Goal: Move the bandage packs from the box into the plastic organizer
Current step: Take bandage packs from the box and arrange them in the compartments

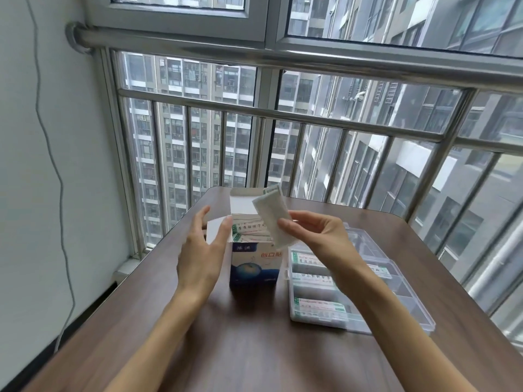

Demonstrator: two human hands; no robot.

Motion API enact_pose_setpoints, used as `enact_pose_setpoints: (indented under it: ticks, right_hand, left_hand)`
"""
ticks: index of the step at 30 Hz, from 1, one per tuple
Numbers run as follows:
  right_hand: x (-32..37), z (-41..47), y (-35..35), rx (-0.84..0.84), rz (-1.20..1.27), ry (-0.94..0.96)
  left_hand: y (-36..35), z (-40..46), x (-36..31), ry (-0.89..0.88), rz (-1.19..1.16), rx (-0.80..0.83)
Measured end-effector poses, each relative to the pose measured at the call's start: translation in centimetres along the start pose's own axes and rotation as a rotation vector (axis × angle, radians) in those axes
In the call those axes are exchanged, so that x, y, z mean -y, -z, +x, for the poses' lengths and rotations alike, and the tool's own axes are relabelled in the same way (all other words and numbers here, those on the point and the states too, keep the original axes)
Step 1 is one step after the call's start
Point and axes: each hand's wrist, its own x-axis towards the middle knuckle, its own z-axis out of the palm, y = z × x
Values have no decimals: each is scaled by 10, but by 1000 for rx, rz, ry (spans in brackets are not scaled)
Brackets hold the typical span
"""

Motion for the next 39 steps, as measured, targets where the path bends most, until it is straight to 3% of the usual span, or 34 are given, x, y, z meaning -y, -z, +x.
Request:
enact_pose_setpoints:
  ticks: [4, 6, 8, 12, 14, 18, 25, 31, 33, 36, 39]
  right_hand:
    - [6, -8, 8, 54, 3, 7]
    - [7, -15, 13, 84, -6, 3]
    - [5, -21, 21, 81, 8, -2]
    - [1, -34, 42, 62, 74, -40]
    - [-2, -41, 55, 32, 87, -70]
    - [-12, -49, 75, -38, 94, -165]
    - [-25, -57, 100, -138, 149, -180]
    - [-32, -57, 107, -287, 135, -153]
    - [-34, -59, 110, -409, 9, -55]
    - [-41, -61, 113, -651, -542, 303]
    - [-47, -60, 105, -666, -979, 628]
  left_hand:
    - [5, -1, -11, -274, 250, -196]
    - [6, -7, -25, -440, 233, -312]
    - [4, -18, -43, -495, 118, -222]
    - [-15, -40, -82, -234, -115, 425]
    - [-29, -47, -91, -142, -189, 568]
    - [-55, -54, -88, -94, -279, 572]
    - [-102, -69, -89, -111, -230, 368]
    - [-106, -75, -88, -24, -374, 517]
    - [-105, -75, -84, 42, -414, 502]
    - [-105, -77, -80, 123, -457, 504]
    - [-108, -83, -82, 166, -489, 585]
